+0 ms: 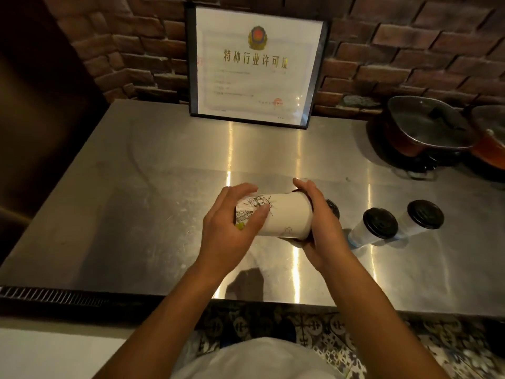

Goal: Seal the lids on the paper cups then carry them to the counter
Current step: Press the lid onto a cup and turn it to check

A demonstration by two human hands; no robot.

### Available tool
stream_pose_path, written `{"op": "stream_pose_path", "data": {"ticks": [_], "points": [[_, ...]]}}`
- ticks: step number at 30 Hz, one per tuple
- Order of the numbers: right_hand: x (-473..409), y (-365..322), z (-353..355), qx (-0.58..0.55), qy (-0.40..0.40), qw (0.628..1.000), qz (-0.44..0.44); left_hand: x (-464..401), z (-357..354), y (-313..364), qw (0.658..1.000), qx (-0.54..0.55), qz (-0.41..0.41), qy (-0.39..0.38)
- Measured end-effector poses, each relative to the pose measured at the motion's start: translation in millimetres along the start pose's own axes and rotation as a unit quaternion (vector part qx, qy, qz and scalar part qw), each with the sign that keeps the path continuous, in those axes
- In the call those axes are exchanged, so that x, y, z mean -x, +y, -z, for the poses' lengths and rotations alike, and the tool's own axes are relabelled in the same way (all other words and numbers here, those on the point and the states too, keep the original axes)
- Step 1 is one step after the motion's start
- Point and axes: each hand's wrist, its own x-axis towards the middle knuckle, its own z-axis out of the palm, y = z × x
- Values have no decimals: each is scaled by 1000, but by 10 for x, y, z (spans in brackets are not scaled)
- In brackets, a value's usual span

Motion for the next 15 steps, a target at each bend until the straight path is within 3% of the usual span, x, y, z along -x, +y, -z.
{"op": "stream_pose_path", "data": {"ticks": [3, 6, 8, 11, 15], "points": [[-9, 11, 15, 33, 8, 997, 66, -9, -51, 68, 997, 24, 59, 49], [38, 136, 38, 105, 30, 963, 247, -80, -88, 174, 968, 132, 213, 29], [62, 192, 48, 132, 23, 943, 306, -130, -54, 206, 953, 150, 263, 10], [28, 150, 81, 136, 7, 942, 306, -138, -44, 193, 958, 131, 253, -14], [-35, 22, 108, 70, -4, 978, 197, -59, -68, 159, 986, 104, 126, -5]]}}
